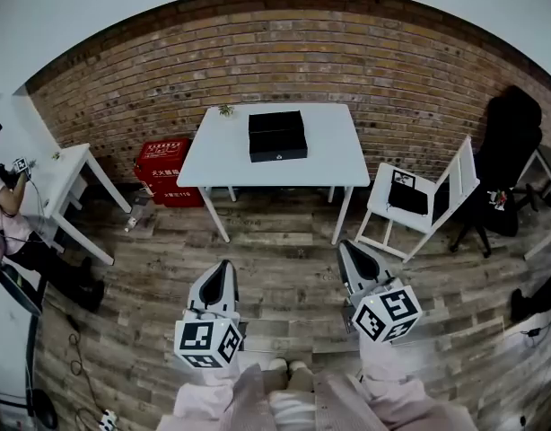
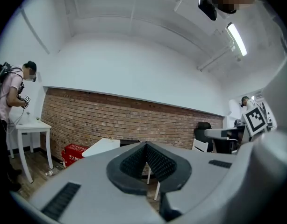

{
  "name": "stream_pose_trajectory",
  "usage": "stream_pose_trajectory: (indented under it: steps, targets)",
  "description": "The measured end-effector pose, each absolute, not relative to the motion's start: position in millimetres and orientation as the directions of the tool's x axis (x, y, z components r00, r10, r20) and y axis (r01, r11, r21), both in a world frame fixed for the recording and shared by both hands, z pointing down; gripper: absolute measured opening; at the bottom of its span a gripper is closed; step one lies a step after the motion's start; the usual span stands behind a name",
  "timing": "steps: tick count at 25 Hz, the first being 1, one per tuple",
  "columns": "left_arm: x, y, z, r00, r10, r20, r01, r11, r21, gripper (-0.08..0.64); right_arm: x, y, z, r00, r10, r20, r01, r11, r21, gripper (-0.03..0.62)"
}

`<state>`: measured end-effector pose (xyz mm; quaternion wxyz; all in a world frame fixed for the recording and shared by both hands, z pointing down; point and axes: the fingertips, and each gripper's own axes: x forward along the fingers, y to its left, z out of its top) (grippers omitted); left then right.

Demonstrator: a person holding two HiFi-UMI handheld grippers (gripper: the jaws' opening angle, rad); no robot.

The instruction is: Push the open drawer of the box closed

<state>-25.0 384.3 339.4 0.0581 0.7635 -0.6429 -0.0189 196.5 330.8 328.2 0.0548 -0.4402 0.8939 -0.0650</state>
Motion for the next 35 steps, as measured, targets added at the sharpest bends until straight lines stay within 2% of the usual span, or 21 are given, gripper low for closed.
stream_pose_trajectory:
  steps: [7, 10, 16, 23, 35]
  targets:
    - [-21.0, 386.2, 342.2, 0.167, -0.985, 0.047, -0.98, -0.16, 0.119, -0.005, 198.9, 327.4, 335.8, -0.603, -0.797, -0.022, -0.785, 0.598, -0.16, 0.009]
    - [-23.8, 382.4, 345.3, 0.163, -0.985, 0.049, -0.98, -0.155, 0.126, -0.005, 199.5, 320.7, 338.9, -0.593, -0.805, -0.02, -0.792, 0.588, -0.168, 0.064]
    - [-36.2, 366.2, 352.5, 0.153, -0.986, 0.058, -0.979, -0.144, 0.143, -0.005, 193.0, 298.9, 347.0, -0.582, -0.813, -0.008, -0.798, 0.574, -0.184, 0.133]
    - [-56.6, 322.3, 358.2, 0.152, -0.986, 0.073, -0.977, -0.139, 0.159, -0.005, 176.8, 253.2, 355.3, -0.569, -0.822, 0.003, -0.805, 0.557, -0.206, 0.16]
    - [-101.4, 212.4, 371.7, 0.186, -0.977, 0.104, -0.971, -0.166, 0.17, -0.005, 134.1, 153.4, 371.2, -0.544, -0.838, 0.044, -0.825, 0.525, -0.211, 0.16]
